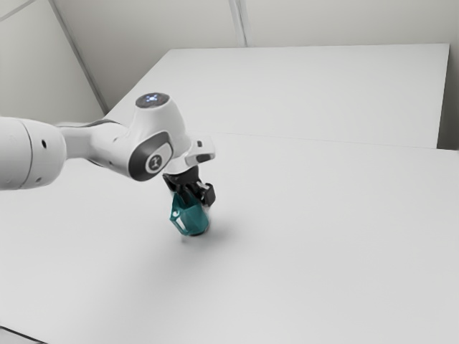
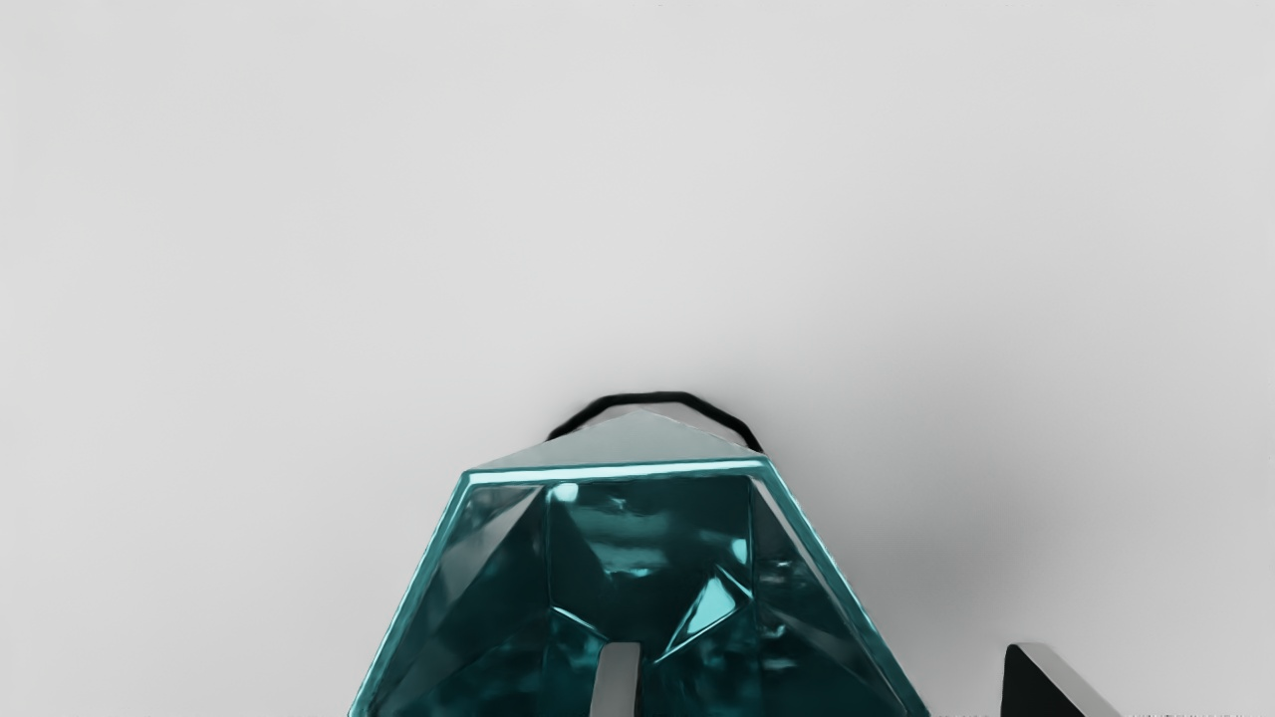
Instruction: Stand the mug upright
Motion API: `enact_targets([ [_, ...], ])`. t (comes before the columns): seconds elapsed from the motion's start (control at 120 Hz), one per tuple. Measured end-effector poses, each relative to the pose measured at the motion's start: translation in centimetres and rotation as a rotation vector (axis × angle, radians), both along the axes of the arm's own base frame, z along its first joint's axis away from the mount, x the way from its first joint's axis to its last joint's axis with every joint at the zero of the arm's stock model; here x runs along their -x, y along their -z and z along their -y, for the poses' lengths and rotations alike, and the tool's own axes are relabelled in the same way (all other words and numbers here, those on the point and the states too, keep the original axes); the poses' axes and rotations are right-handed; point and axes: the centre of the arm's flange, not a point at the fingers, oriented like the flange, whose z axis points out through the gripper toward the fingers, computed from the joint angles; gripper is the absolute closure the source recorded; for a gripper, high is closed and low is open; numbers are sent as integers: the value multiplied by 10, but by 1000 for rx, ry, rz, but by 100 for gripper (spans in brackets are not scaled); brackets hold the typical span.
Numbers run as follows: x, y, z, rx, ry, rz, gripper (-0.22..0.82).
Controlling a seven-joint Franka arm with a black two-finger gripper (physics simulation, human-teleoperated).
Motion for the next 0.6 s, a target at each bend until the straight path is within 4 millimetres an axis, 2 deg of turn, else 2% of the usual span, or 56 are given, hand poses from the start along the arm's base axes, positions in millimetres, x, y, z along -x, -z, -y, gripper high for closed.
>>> enact_targets([
  [0.117,5,-35,4,-16,-6,36,14],
  [0.267,5,-84,11,-18,-22,62,7],
  [0.475,-26,-205,16,37,-72,130,3],
  [0.6,-29,-252,17,51,-89,122,1],
])
